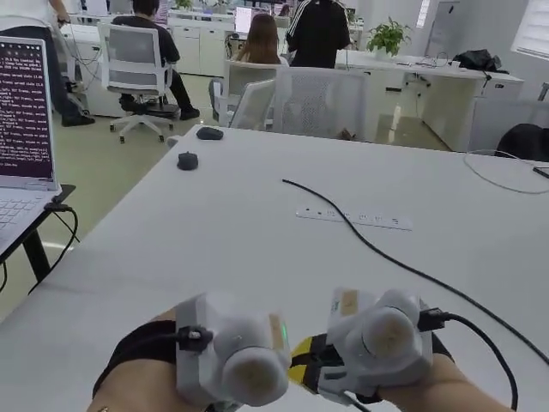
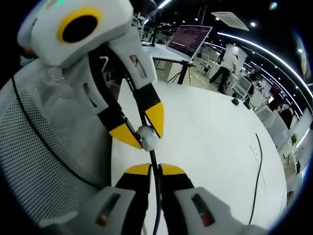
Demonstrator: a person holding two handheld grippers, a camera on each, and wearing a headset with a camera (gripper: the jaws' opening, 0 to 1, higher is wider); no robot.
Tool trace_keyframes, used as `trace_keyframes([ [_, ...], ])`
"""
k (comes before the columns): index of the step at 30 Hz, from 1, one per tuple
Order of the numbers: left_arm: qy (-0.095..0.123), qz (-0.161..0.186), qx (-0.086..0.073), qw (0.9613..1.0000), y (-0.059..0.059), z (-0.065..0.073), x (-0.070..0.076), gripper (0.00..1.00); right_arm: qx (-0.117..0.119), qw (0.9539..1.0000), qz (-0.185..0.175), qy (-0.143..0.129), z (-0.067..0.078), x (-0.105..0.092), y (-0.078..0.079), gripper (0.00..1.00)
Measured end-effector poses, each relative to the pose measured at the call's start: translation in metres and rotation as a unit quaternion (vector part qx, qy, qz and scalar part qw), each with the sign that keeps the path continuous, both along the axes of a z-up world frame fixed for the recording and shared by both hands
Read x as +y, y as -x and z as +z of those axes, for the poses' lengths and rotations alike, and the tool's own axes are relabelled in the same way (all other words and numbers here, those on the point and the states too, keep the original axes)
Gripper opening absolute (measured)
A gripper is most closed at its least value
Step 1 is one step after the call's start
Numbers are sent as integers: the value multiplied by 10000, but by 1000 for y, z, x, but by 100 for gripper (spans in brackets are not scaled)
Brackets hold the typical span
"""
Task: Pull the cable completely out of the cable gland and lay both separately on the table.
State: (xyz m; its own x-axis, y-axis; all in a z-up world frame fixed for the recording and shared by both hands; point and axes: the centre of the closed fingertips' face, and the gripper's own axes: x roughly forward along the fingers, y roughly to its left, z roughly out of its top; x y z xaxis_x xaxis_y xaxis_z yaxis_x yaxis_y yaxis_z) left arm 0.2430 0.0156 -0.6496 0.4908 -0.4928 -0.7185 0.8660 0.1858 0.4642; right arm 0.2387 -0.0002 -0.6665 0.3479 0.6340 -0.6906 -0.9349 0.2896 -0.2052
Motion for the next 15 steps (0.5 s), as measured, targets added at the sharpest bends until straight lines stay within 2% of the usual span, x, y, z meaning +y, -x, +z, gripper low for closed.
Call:
trace_keyframes([
  [2, 15, 52, -6, 10000, -2, 1, 2, 16, -34, 9996, -101, 244, -5, -9, -4, 4],
  [3, 14, 79, -21, 10000, -3, 1, 2, 16, -36, 9987, -205, 465, -11, -17, -6, 4],
  [5, 21, 101, -7, 9999, -3, 1, 3, 16, 55, 9962, -348, 791, -20, -30, -8, 4],
  [11, 16, 96, -33, 9999, -3, 2, 3, 16, 216, 9920, -687, 1040, -32, -49, -14, 4],
  [13, 36, 119, -33, 9999, -3, 2, 3, 16, 297, 9885, -925, 1156, -35, -58, -16, 4],
  [15, 28, 130, -33, 9999, -3, 2, 4, 16, 332, 9863, -1004, 1267, -38, -64, -17, 4],
])
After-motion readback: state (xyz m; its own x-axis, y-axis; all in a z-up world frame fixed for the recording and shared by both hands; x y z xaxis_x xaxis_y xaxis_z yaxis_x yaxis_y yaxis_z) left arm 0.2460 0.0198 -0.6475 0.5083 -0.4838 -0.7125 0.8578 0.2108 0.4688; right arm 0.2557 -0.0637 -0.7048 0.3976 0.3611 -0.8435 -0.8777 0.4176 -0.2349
